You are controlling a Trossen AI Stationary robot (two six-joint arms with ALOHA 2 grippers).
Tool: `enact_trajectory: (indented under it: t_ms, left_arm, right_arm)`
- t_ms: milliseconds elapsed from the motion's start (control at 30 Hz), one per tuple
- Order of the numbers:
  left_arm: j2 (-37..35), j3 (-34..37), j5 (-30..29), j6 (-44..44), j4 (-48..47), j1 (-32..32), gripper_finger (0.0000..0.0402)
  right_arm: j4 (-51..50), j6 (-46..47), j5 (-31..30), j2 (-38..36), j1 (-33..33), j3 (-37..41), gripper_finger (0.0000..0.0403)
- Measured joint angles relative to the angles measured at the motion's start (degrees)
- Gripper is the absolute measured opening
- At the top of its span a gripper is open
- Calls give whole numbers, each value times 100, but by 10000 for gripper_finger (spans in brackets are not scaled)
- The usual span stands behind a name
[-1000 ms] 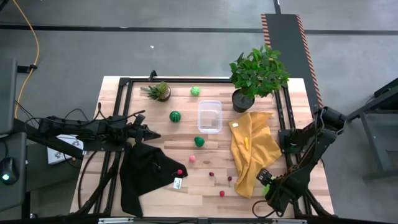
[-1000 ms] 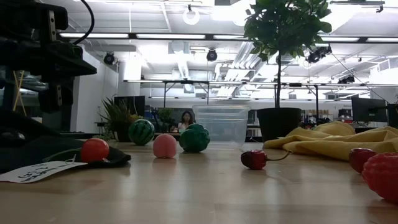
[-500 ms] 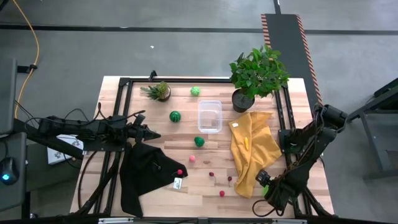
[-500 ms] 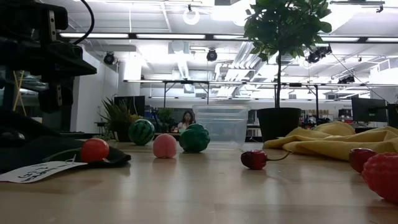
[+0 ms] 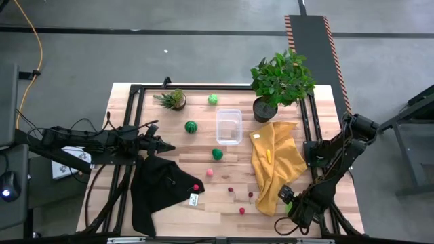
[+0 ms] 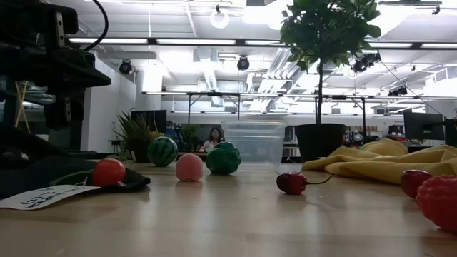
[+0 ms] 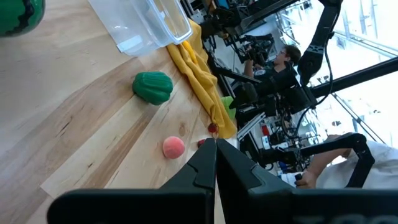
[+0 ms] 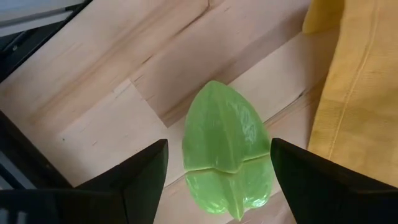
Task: Pick and placing Produce into tupperware
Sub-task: Put the starfruit into the transparent bin
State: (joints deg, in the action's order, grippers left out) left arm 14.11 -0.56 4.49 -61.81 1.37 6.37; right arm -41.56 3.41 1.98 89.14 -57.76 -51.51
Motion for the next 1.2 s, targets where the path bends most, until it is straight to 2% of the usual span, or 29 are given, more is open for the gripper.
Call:
enact_trajectory:
  t_ms: [200, 533, 867, 1200]
  left_arm:
    - [0, 0, 0, -1, 0, 0, 1]
    - [0, 0, 0, -1, 0, 0, 1]
    - [2, 0, 0, 0, 2, -1, 1]
    - [2, 0, 0, -2, 2, -2, 1]
  right_arm:
    - [22, -208, -2, 0, 71, 0, 284]
    - [3, -224, -92, 0, 76, 0, 354]
    - [24, -242, -348, 4, 7, 309, 355]
    - [247, -222, -348, 7, -57, 444, 348]
